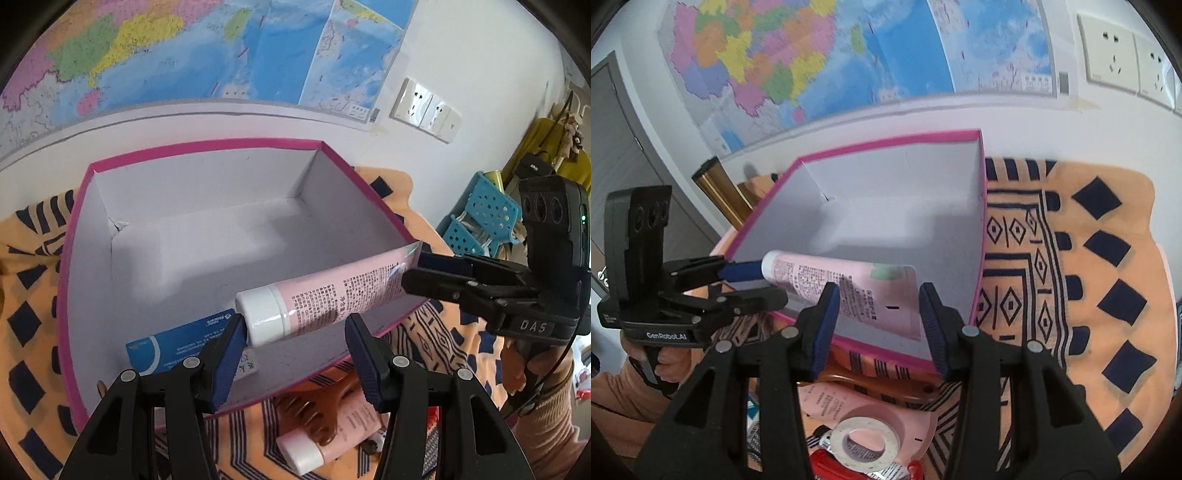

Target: Organize rigid objects

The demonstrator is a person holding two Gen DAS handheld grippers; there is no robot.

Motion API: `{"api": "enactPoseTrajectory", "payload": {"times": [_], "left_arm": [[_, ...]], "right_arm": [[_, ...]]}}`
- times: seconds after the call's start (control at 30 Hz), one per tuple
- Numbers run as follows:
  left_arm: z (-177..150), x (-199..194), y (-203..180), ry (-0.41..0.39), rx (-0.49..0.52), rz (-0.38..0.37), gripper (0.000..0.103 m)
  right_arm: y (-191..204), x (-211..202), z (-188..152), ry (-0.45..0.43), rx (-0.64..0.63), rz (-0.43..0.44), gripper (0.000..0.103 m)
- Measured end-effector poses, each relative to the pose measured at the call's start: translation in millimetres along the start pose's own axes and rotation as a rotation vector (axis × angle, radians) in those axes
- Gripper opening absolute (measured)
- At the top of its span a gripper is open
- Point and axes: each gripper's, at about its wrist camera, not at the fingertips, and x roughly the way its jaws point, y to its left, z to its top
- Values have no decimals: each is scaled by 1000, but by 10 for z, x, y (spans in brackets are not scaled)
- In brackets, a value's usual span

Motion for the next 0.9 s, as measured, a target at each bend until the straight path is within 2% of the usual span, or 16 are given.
{"api": "enactPoseTrajectory", "payload": {"times": [0.27,0.47,0.57,0.73,0.83,0.9], "left_arm": [[67,196,95,72,-38,-19,56],[76,224,117,82,-41,-12,55],[49,131,90,43,-19,18,55],[-82,-203,-19,-88,36,32,58],[-204,-387,-115,-146,73,30,59],[-299,-472,-167,-166,94,17,60]], "right_arm": [[-33,153,1,51,10,-47,48],[4,169,19,51,1,-91,48],[2,109,2,32,7,-91,48],[103,-178,-123,-64,-15,-47,48],[179,-382,-270,-124,-30,-21,56],[190,-447,-360,-138,-25,-2,58]]}}
